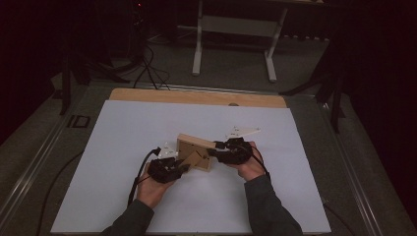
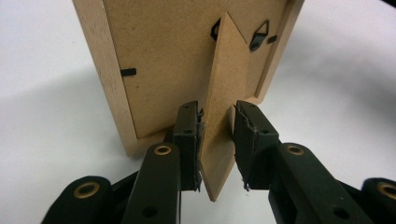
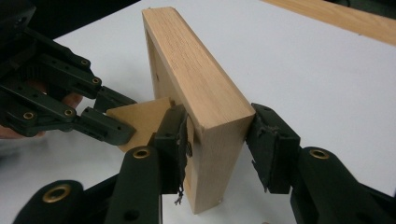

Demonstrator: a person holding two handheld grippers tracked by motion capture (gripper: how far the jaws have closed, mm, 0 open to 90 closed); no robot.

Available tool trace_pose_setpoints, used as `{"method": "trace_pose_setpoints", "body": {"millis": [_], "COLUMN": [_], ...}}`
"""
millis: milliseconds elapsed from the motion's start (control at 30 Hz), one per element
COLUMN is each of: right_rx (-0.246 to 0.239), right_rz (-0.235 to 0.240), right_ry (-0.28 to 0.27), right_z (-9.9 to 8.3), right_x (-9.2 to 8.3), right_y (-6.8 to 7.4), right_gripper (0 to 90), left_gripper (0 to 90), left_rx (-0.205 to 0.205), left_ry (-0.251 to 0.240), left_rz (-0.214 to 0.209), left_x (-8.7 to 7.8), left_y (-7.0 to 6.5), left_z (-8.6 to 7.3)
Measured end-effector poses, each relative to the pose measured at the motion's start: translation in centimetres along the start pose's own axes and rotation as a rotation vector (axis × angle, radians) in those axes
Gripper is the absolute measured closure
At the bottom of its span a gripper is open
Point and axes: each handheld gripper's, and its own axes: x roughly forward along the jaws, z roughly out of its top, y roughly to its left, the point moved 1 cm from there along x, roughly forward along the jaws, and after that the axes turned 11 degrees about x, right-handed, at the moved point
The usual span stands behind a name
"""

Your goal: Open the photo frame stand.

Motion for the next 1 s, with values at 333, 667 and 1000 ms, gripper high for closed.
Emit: {"method": "trace_pose_setpoints", "body": {"millis": [333, 667, 1000], "right_rx": [-0.028, -0.021, -0.028], "right_rz": [-0.034, -0.040, 0.005], "right_ry": [0.001, -0.006, -0.004], "right_z": [0.3, 0.1, -0.6], "right_x": [0.7, 0.7, 0.5], "right_y": [0.5, 0.7, 1.3], "right_gripper": [55.9, 55.3, 52.7], "left_gripper": [69.6, 68.7, 61.1], "left_rx": [0.032, 0.073, 0.075], "left_ry": [0.024, 0.029, 0.027], "left_rz": [0.076, 0.090, 0.034], "left_x": [1.2, 1.2, 0.6], "left_y": [0.6, 0.5, 0.3], "left_z": [0.1, 0.1, -0.2]}}
